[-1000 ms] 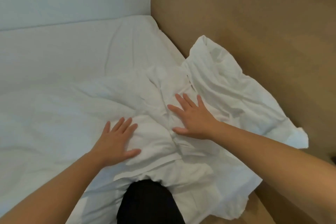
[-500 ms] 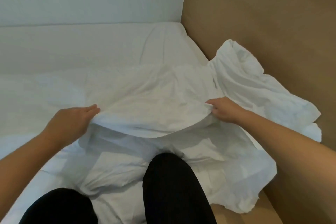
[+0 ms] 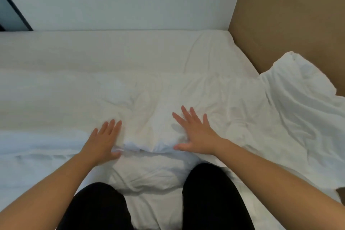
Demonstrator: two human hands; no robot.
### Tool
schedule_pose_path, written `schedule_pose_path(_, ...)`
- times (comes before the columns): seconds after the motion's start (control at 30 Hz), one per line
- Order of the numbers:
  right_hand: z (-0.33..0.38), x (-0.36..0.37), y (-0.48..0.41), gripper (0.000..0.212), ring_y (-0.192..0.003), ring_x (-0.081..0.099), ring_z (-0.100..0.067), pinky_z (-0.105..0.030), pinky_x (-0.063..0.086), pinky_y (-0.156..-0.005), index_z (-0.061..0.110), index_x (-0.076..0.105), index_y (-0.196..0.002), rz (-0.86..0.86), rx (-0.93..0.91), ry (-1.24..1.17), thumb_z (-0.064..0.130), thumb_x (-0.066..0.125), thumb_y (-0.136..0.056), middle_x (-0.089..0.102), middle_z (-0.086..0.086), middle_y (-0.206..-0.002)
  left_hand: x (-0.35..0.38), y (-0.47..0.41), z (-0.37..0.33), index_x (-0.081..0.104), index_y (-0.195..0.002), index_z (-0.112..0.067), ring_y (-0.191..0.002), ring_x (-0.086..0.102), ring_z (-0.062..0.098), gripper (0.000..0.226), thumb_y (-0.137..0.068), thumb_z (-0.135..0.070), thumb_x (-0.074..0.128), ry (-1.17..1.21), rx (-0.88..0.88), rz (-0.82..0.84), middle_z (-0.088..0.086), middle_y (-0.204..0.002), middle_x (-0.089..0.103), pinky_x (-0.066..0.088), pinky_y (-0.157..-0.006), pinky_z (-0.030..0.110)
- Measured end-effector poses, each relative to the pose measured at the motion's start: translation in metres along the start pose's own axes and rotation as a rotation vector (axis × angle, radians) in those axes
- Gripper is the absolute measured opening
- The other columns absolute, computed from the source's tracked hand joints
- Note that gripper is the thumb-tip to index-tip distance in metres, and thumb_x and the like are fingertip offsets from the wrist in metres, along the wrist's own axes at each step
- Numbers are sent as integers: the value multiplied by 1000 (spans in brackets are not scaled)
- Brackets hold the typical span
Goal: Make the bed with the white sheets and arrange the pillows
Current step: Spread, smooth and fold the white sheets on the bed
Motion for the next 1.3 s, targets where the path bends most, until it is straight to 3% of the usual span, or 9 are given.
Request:
schedule_pose_path(0.17, 23, 35, -44, 72, -140, 31, -33, -50, 26, -111, 30, 5, -155, 159, 56, 330, 34, 48, -98, 21, -16, -158, -3, 3, 43, 35, -147, -18, -129, 47, 27, 55, -94, -14, 49, -180, -172, -138, 8, -143, 46, 37, -105, 43)
schedule_pose_path(0.27, 18, 8, -56, 40, -115, 57, -29, -34, 44, -92, 21, 51, -136, 69, 116, 166, 18, 46, -96, 60, -8, -128, -29, 11, 92, 68, -98, -7, -68, 65, 30, 39, -64, 11, 66, -161, -55, -338, 10, -82, 64, 53, -51, 37)
schedule_pose_path(0.37, 18, -3, -50, 39, -119, 55, -27, -32, 43, -89, 24, 61, -128, 93, 102, -36, 16, 42, -94, 62, -3, -129, -32, 30, 154, 72, -98, 0, -71, 71, 33, 65, -37, 22, 75, -307, 17, -340, 18, -92, 72, 57, -64, 48)
schedule_pose_path(0.57, 38, 25, -57, 49, -121, 54, -25, -40, 39, -99, 26, 66, -110, 200, 207, -126, 61, 36, -94, 60, -2, -122, 11, 38, 121, 44, -141, -24, -133, 40, 20, 48, -94, -21, 36, -69, 129, 327, -8, -150, 37, 33, -111, 35)
schedule_pose_path(0.7, 29, 24, -75, 61, -149, 7, -28, -58, 11, -114, 31, 18, -154, -81, 315, 37, 56, 30, -100, 3, -1, -164, -16, 3, 124, 52, -136, -22, -134, 40, 25, 41, -97, -33, 47, 356, -142, -163, 4, -150, 42, 37, -105, 42)
schedule_pose_path(0.8, 30, 78, -62, 78, -147, -23, -31, -72, -4, -109, 33, -22, -150, 274, 360, 176, 71, 15, -93, -33, -1, -157, 14, -7, 114, -6, -153, -40, -149, -10, 30, 70, -97, -57, 33, 110, -207, 201, -2, -162, -16, 10, -112, 62)
schedule_pose_path(0.9, 24, 73, -69, 79, -148, -20, -29, -72, -4, -109, 34, -18, -152, 323, 328, 160, 71, 19, -93, -30, 1, -158, 19, -19, 102, 4, -153, -36, -147, 4, 39, 68, -95, -51, 37, -30, -303, 367, 7, -162, 2, 13, -112, 64)
schedule_pose_path(1.1, -39, 42, -27, 63, -149, -18, -27, -69, -3, -112, 33, -11, -154, 97, 604, 215, 56, 13, -101, -21, -1, -162, -47, -55, -9, -2, -155, -28, -149, -12, 27, 64, -101, -46, 27, 246, 51, -217, 2, -162, -15, 2, -118, 53)
schedule_pose_path(1.3, -74, 27, -4, 59, -150, -14, -21, -62, -5, -115, 34, -1, -155, 50, 580, 80, 52, 18, -102, -15, 4, -163, 14, -56, -71, -9, -155, -26, -148, -13, 35, 66, -101, -48, 21, 87, 30, 83, 7, -161, -19, 2, -114, 64)
Point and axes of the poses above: each hand's wrist, its own y-axis away from the middle knuckle, its own x-axis out of the palm, z = x × y, the point moved 3 cm from there along -y, towards the middle knuckle
